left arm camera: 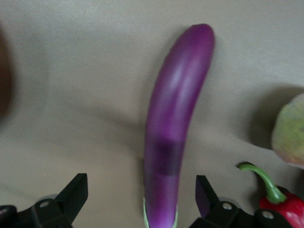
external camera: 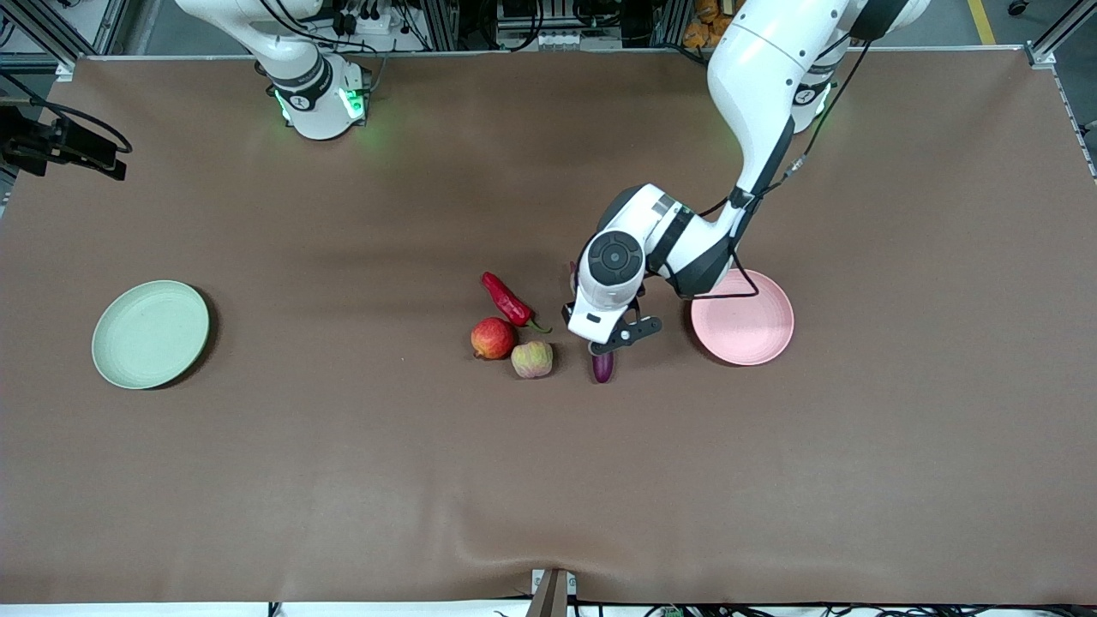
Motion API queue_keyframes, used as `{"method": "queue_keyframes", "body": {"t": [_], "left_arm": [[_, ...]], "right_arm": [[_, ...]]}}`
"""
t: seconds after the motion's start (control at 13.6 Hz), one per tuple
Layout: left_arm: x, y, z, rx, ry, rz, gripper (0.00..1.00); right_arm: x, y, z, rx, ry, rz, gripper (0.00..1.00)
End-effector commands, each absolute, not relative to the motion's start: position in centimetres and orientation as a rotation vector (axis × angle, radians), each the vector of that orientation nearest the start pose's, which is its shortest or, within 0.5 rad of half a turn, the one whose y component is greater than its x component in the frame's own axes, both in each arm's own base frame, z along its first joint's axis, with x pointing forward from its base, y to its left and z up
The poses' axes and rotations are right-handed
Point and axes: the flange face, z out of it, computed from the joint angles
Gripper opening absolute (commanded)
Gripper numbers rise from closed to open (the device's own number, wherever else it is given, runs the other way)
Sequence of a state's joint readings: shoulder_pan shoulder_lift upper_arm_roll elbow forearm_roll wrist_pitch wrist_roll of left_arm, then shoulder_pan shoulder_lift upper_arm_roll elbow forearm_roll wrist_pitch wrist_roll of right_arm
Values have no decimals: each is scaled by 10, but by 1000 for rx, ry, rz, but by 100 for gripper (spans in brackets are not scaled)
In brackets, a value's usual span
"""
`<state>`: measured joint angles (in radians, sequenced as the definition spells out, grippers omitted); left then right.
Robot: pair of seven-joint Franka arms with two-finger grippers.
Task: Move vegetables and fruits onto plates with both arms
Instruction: 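Reach the left gripper to the purple eggplant and grasp it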
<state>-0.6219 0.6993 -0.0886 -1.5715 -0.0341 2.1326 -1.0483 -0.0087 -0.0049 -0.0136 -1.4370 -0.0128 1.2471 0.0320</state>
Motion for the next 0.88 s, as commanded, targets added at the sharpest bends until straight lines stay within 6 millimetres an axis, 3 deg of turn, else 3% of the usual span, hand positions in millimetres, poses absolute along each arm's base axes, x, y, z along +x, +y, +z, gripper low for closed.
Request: {"method": "queue_keyframes", "body": {"t": [0.0,0.37,0.44,0.52,0.59,0.81], "left_arm": [[522,-446,205,-3015,-593,207,100],[523,-454,178,-3046,-625,168,100],[521,-457,177,-3053,-617,159,82],[522,-458,178,-3055,-604,141,24],[522,-458,179,-3053,-586,123,0],[526,-455,190,-3051,-557,85,0]], "right_arm": [[515,-14,664,-3110,92,292,100],[516,-18,653,-3102,92,370,100],[517,-19,652,-3101,94,370,100],[517,-19,651,-3101,97,373,100],[521,-18,648,-3102,95,378,100],[561,-15,577,-3088,67,577,100]]}}
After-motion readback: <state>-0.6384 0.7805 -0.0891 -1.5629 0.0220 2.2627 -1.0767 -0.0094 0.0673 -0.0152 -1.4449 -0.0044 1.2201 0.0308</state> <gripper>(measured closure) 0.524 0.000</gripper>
